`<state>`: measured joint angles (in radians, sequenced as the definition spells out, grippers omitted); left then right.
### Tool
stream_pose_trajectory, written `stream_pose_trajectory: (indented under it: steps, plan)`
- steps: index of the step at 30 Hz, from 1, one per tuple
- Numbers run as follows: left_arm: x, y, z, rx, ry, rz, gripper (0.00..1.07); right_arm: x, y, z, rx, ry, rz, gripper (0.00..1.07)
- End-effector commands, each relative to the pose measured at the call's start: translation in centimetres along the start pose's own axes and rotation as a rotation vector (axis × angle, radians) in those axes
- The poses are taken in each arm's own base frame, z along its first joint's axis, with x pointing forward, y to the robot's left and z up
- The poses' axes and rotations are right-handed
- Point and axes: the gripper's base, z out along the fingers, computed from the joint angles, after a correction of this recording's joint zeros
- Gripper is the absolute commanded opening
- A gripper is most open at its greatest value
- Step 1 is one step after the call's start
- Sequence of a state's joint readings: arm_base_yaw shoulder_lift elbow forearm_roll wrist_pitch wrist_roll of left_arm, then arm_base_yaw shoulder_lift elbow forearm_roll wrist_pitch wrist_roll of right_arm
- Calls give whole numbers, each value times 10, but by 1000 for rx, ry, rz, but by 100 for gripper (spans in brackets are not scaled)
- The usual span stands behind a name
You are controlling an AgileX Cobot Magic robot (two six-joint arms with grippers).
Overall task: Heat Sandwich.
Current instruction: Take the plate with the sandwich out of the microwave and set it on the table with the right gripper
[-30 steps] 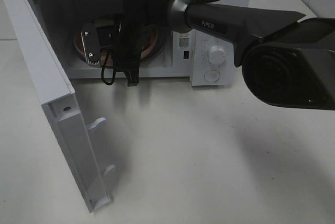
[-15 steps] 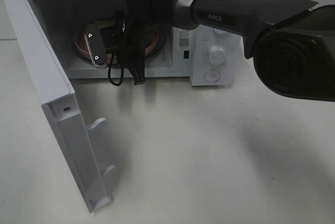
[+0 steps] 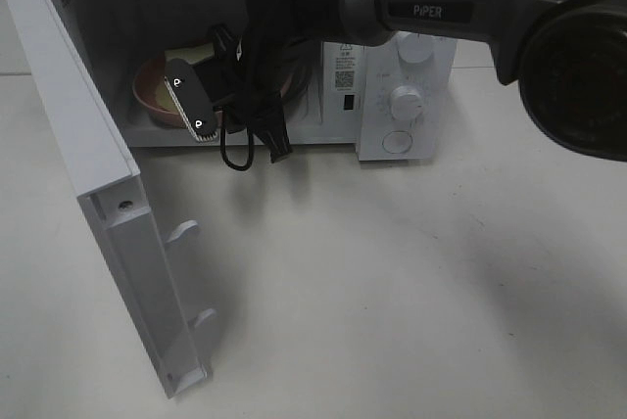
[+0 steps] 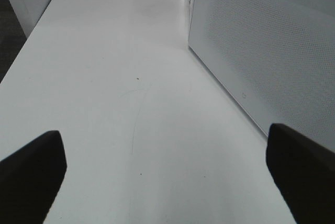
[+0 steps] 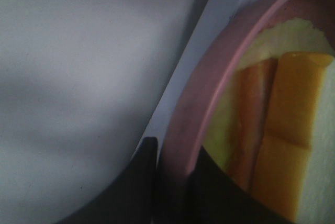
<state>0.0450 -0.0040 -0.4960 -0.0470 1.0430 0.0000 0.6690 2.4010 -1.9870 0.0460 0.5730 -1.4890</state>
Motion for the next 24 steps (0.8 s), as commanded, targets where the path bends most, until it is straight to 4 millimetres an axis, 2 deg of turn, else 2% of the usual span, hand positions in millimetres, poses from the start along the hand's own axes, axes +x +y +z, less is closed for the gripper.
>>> stream_pose_trajectory:
  steps: [1,9,24]
  plan:
    - [1,0,-2,-1,-29,1,98,-1,5,-7,1,-1,-67,0]
    - [1,0,-2,-1,-29,1,98,0,11,-26,79,0,-145,0]
    - [1,0,-2,-1,-29,1,98,9,28,-60,135,14,-173,0]
